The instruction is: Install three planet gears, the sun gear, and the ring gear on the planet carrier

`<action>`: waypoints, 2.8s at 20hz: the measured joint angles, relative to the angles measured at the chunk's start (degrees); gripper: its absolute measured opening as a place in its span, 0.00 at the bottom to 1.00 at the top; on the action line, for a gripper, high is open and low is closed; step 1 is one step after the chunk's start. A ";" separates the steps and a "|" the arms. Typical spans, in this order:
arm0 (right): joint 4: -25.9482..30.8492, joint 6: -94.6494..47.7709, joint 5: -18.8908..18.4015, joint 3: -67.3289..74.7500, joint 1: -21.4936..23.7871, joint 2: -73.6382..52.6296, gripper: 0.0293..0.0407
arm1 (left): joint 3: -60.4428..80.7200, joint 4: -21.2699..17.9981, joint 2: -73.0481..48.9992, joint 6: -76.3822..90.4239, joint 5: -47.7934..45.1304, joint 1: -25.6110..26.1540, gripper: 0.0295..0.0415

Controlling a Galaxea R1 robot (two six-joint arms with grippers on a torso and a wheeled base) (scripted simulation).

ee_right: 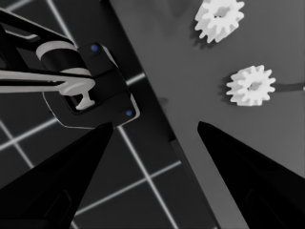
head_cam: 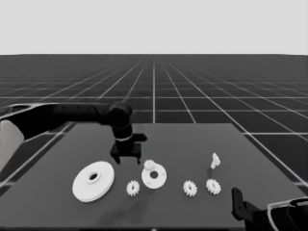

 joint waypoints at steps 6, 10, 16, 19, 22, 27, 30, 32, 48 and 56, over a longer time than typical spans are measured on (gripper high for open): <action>0.00 0.00 0.00 0.00 0.00 0.00 0.81 | -3.63 22.99 0.37 3.07 -0.53 22.63 0.75; 0.00 0.00 0.00 0.00 0.00 0.00 0.81 | -8.41 27.14 1.39 6.33 -2.40 27.24 0.75; 0.00 0.00 0.00 0.00 0.00 0.00 0.81 | -9.08 27.63 1.57 6.77 -2.72 27.68 0.14; 0.00 0.00 0.00 0.00 0.00 0.00 0.81 | -9.09 27.64 1.58 6.78 -2.73 27.67 0.14; 0.00 0.00 0.00 0.00 0.00 0.00 0.81 | -9.10 27.65 1.58 6.78 -2.73 27.68 0.14; 0.00 0.00 0.00 0.00 0.00 0.00 0.81 | 2.07 3.70 -0.61 -1.39 0.44 3.75 0.14; 0.00 0.00 0.00 0.00 0.00 0.00 0.81 | 1.06 0.70 -0.41 -0.62 0.05 0.61 0.14; 0.00 0.00 0.00 0.00 0.00 0.00 0.81 | 0.85 0.21 -0.38 -0.44 0.01 0.15 0.14; 0.00 0.00 0.00 0.00 0.00 0.00 0.81 | -20.11 22.14 14.66 5.03 -1.34 22.27 0.14; 0.00 0.00 0.00 0.00 0.00 0.00 0.81 | -21.68 23.52 15.01 6.11 -1.97 23.61 0.71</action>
